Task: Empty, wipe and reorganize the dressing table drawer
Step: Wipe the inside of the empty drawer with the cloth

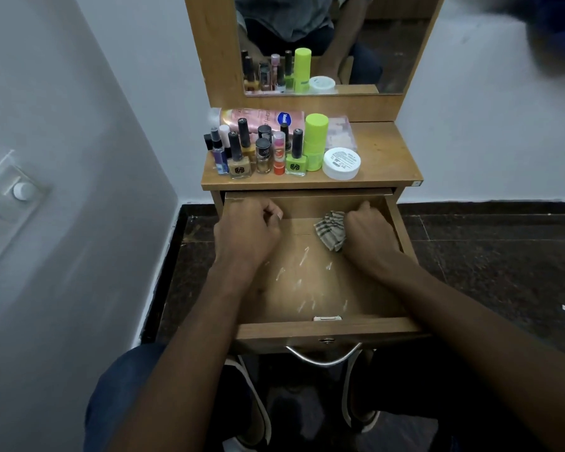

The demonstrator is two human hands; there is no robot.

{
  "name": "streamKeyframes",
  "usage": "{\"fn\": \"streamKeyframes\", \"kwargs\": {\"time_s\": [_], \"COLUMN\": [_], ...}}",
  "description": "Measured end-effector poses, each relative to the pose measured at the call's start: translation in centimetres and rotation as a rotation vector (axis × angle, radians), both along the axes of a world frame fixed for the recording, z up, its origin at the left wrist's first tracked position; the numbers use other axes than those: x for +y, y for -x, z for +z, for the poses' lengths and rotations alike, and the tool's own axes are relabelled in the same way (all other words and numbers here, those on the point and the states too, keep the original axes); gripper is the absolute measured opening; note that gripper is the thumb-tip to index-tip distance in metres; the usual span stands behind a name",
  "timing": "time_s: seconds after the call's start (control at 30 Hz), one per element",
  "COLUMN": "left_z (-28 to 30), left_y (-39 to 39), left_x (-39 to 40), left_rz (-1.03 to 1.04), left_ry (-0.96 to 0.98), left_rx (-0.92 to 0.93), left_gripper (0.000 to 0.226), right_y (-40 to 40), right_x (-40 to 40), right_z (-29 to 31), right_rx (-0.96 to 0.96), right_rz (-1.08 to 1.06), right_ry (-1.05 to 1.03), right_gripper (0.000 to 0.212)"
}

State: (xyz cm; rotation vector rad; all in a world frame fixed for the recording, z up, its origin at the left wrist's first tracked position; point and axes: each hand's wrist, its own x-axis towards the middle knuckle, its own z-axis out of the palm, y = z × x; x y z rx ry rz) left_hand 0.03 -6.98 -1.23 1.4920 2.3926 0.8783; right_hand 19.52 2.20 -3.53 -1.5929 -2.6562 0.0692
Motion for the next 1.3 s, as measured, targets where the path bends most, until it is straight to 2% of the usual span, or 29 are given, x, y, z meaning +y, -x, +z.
{"fn": "streamKeyframes", "kwargs": {"time_s": [0.13,0.3,0.33,0.43,0.53,0.67,0.73,0.8,0.9,1.0,1.07,1.13,1.23,1.3], "left_z": [0.4,0.6,0.5,0.5,0.8,1.1,0.8,0.7,1.6,1.7,1.6,1.5,1.4,1.2], "left_y": [0.4,0.3,0.4,0.6,0.6,1.1,1.6,1.8,1.3,1.2,1.2,1.2,1.2,0.9], "left_x": [0.0,0.1,0.0,-0.5,-0.6,-0.6,-0.7,-0.8,-1.2,-1.5,-1.5,-1.3,-1.1,-1.1], "left_rz": [0.074,0.162,0.179,0.215,0.256,0.359,0.394,0.399,0.379,0.358,0.355,0.366,0.362,0.332], "left_ry": [-0.063,-0.026,-0.016,0.012,0.014,-0.006,-0.067,-0.096,-0.057,-0.026,0.013,0.034,0.062,0.102], "left_rx": [-0.075,-0.069,-0.072,-0.088,-0.135,-0.406,-0.57,-0.647,-0.635,-0.604,-0.55,-0.494,-0.4,-0.323], "left_gripper": [0.007,0.008,0.01,0.014,0.013,0.014,0.022,0.025,0.019,0.022,0.022,0.023,0.021,0.019], "right_y": [2.8,4.9,4.7,4.7,6.9,9.9,10.4,10.8,10.9,10.3,10.4,11.2,11.4,9.9], "right_x": [-0.1,-1.4,-1.2,-0.6,-1.4,-2.8,-2.7,-2.6,-2.5,-2.0,-2.2,-3.0,-4.0,-3.6], "right_z": [0.5,-1.5,-1.6,-1.2,-0.8,-1.6,-1.6,-1.4,-0.9,-0.7,-1.1,-1.5,-1.1,-0.7], "right_rx": [0.048,0.026,0.008,-0.034,0.025,0.064,0.058,0.07,0.104,0.108,0.067,0.069,0.091,0.039], "right_rz": [0.108,0.427,0.443,0.331,0.339,0.523,0.519,0.498,0.475,0.476,0.461,0.442,0.444,0.47], "right_ry": [-0.017,-0.05,-0.068,-0.068,0.0,0.12,0.097,0.084,0.15,0.24,0.163,0.077,0.058,0.053], "right_gripper": [0.016,0.051,0.052,0.035,0.032,0.047,0.045,0.044,0.033,0.021,0.027,0.043,0.044,0.046]}}
